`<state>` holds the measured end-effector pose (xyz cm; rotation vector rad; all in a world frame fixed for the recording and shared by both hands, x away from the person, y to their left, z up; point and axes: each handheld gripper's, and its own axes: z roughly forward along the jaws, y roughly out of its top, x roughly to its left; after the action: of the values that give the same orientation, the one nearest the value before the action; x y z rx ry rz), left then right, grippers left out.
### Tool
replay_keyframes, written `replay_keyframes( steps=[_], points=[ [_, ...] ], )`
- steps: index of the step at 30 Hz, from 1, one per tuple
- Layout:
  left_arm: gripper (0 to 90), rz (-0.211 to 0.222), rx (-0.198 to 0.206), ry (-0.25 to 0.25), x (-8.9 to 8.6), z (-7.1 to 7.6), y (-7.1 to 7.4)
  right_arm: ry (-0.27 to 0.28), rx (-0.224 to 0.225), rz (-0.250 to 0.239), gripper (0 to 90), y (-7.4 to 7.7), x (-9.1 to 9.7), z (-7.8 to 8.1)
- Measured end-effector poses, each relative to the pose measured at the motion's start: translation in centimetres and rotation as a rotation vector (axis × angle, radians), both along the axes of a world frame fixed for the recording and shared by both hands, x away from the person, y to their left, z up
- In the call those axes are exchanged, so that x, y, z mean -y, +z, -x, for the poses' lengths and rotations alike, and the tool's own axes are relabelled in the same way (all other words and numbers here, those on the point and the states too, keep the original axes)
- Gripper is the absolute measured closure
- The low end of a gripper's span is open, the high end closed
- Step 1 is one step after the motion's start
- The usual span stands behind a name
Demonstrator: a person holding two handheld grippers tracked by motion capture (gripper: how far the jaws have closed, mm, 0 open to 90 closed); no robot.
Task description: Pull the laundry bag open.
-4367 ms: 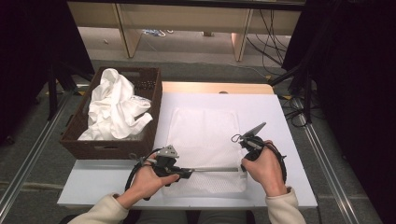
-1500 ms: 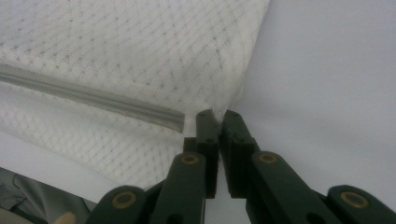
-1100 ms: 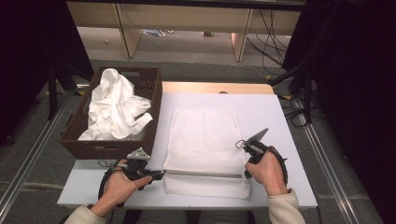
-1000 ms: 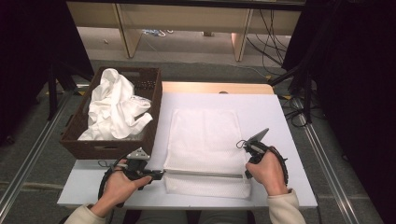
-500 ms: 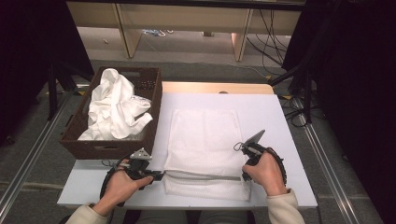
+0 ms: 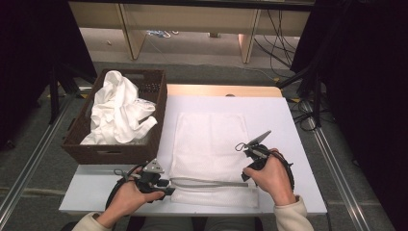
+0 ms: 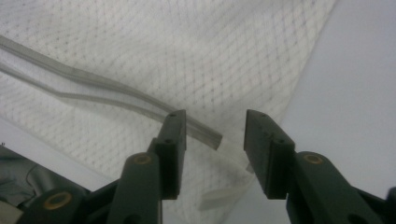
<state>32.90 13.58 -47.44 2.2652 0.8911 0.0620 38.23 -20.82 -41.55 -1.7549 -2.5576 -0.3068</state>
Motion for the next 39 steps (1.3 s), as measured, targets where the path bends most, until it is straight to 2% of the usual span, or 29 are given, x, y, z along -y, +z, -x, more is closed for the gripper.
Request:
replay_keyframes(
  steps=[1, 5, 6, 8, 9, 10, 11, 12, 13, 14, 15, 17, 18, 19, 20, 21, 22, 23, 24, 26, 27, 29, 31, 32, 34, 36, 37, 38, 39],
  points=[
    [57.7, -0.013, 0.024, -0.009, 0.1, 0.3, 0.1, 0.065, 0.059, -0.003, 54.4, -0.2, 0.0, -0.2],
    [57.4, 0.001, 0.037, -0.015, 0.4, 0.6, 0.2, 0.043, 0.062, -0.007, 54.3, -0.4, -0.5, -0.1],
    [57.4, -0.001, 0.040, -0.019, 0.4, 0.6, 0.2, 0.081, 0.074, 0.003, 54.0, -0.4, -0.4, -0.2],
    [57.0, -0.011, 0.056, -0.035, 0.5, 0.6, 0.2, 0.092, 0.064, 0.013, 54.1, -0.4, -0.6, -0.2],
    [56.8, 0.000, 0.058, -0.035, 0.5, 0.6, 0.1, 0.045, 0.065, 0.002, 54.1, -0.3, -1.2, 0.0],
    [56.8, -0.010, 0.057, -0.027, 0.5, 0.7, 0.1, 0.045, 0.065, 0.002, 54.1, -0.3, -1.2, 0.0],
    [56.8, -0.013, 0.065, -0.043, 0.4, 0.6, 0.2, 0.093, 0.088, 0.014, 54.0, -0.5, -1.1, -0.2],
    [56.6, 0.000, 0.060, -0.046, 0.4, 0.6, 0.2, 0.081, 0.083, 0.009, 53.5, -0.4, -1.3, -0.1],
    [54.6, 0.017, 0.082, -0.048, 0.5, 0.8, 0.4, 0.094, 0.108, 0.007, 51.6, -0.4, -1.7, -0.1],
    [52.8, 0.017, 0.082, -0.048, 0.5, 0.8, 0.4, 0.094, 0.108, 0.007, 51.6, -0.4, -1.7, -0.1],
    [52.8, 0.021, 0.106, -0.060, 0.5, 0.9, 0.5, 0.098, 0.116, -0.014, 50.7, -0.4, -1.8, 0.0],
    [47.3, 0.025, 0.148, -0.099, 0.6, 1.2, 0.5, 0.128, 0.120, -0.008, 49.5, -0.4, -2.1, -0.1],
    [44.2, 0.027, 0.174, -0.110, 0.7, 1.4, 0.5, 0.148, 0.126, -0.031, 48.6, -0.5, -2.1, -0.1],
    [41.8, 0.036, 0.198, -0.130, 0.8, 1.5, 0.5, 0.116, 0.105, -0.032, 48.3, -0.5, -2.4, 0.0],
    [37.4, 0.018, 0.215, -0.132, 0.7, 1.6, 0.7, 0.139, 0.117, -0.026, 47.5, -0.7, -2.5, 0.0],
    [35.8, 0.031, 0.216, -0.129, 0.8, 1.6, 0.7, 0.152, 0.103, -0.024, 47.1, -0.6, -2.5, 0.0],
    [34.3, 0.026, 0.229, -0.128, 0.7, 1.6, 0.6, 0.169, 0.120, -0.024, 46.5, -0.8, -2.4, -0.1],
    [32.1, 0.031, 0.228, -0.123, 0.7, 1.6, 0.7, 0.178, 0.121, -0.030, 46.1, -0.8, -2.5, -0.1],
    [31.2, 0.028, 0.232, -0.120, 0.6, 1.6, 0.7, 0.147, 0.112, -0.021, 46.0, -0.7, -2.7, 0.0],
    [30.0, 0.041, 0.228, -0.114, 0.4, 1.6, 0.6, 0.132, 0.117, -0.030, 45.6, -0.7, -2.9, 0.0],
    [29.4, 0.054, 0.226, -0.102, 0.3, 1.5, 0.5, 0.171, 0.137, -0.054, 45.3, -0.8, -2.7, -0.2],
    [29.1, 0.057, 0.229, -0.094, 0.2, 1.6, 0.6, 0.162, 0.118, -0.046, 45.2, -0.7, -2.8, -0.1],
    [29.0, 0.079, 0.220, -0.088, 0.1, 1.5, 0.5, 0.138, 0.129, -0.046, 45.2, -1.0, -2.9, -0.2],
    [28.7, 0.060, 0.226, -0.093, 0.0, 1.5, 0.5, 0.165, 0.139, -0.044, 45.2, -1.1, -2.9, -0.4],
    [28.8, 0.076, 0.222, -0.084, 0.0, 1.5, 0.4, 0.176, 0.133, -0.054, 45.2, -1.0, -2.9, -0.4],
    [28.8, 0.063, 0.230, -0.088, 0.0, 1.5, 0.5, 0.157, 0.124, -0.049, 45.2, -0.9, -3.1, -0.4],
    [28.8, 0.075, 0.229, -0.084, 0.0, 1.5, 0.5, 0.165, 0.135, -0.031, 45.2, -1.0, -3.1, -0.4],
    [28.9, 0.063, 0.233, -0.096, -0.1, 1.4, 0.5, 0.168, 0.139, -0.045, 45.2, -1.0, -3.2, -0.4],
    [28.9, 0.065, 0.233, -0.094, -0.1, 1.4, 0.5, 0.178, 0.138, -0.034, 45.1, -1.0, -3.1, -0.4]
  ],
)
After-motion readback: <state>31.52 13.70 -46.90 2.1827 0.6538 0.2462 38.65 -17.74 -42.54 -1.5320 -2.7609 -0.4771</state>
